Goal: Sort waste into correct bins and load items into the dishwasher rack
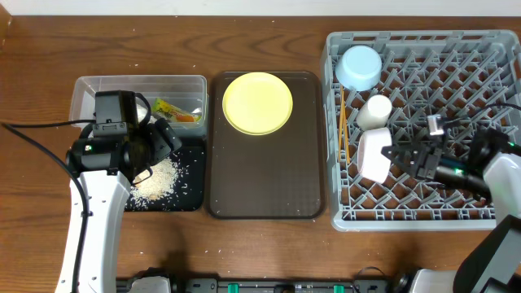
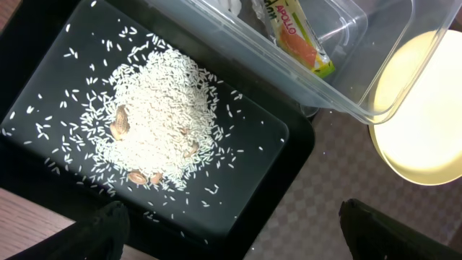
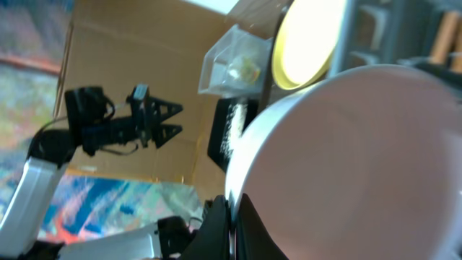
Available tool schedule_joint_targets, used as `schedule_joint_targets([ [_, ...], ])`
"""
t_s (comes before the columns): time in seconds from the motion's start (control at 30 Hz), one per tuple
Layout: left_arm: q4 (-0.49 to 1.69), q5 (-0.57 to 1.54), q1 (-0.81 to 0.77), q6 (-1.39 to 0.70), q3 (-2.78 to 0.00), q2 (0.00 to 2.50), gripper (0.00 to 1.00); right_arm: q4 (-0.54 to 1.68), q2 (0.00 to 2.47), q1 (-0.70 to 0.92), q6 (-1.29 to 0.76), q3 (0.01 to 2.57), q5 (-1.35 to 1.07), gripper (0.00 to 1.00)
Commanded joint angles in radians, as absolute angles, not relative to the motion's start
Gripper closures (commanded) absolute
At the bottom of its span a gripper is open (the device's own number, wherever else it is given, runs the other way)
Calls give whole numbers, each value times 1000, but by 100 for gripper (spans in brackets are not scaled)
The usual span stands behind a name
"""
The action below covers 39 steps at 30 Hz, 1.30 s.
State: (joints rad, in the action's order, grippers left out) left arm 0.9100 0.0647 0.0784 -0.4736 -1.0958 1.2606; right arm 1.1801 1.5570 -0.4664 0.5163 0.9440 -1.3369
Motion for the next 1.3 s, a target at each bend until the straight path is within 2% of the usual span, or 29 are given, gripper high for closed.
schedule_joint_targets([
  [0.0,912,59,82,-468,-1110,1262,4,1166,1567,-520,474,934,-1095,99],
  [0.07,912,59,82,-468,-1110,1262,4,1166,1567,-552,456,934,-1043,98],
  [0.17,912,59,82,-468,-1110,1262,4,1162,1567,-593,456,934,-983,87],
  [0.3,912,59,82,-468,-1110,1262,4,1145,1567,-637,441,934,-956,83],
  [0.37,912,59,82,-468,-1110,1262,4,1124,1567,-650,425,934,-952,76],
  [0.63,912,59,82,-468,-1110,1262,4,918,1567,-658,56,943,-893,64],
  [0.77,912,59,82,-468,-1110,1262,4,921,1567,-657,12,1009,-839,57],
  [0.97,912,59,82,-468,-1110,1262,4,1175,1564,-639,17,1253,-674,55],
  [1.13,912,59,82,-468,-1110,1262,4,1339,1547,-545,23,1399,-432,54],
  [1.2,912,59,82,-468,-1110,1262,4,1376,1538,-491,23,1407,-364,57],
  [1.27,912,59,82,-468,-1110,1262,4,1406,1537,-434,23,1406,-361,66],
])
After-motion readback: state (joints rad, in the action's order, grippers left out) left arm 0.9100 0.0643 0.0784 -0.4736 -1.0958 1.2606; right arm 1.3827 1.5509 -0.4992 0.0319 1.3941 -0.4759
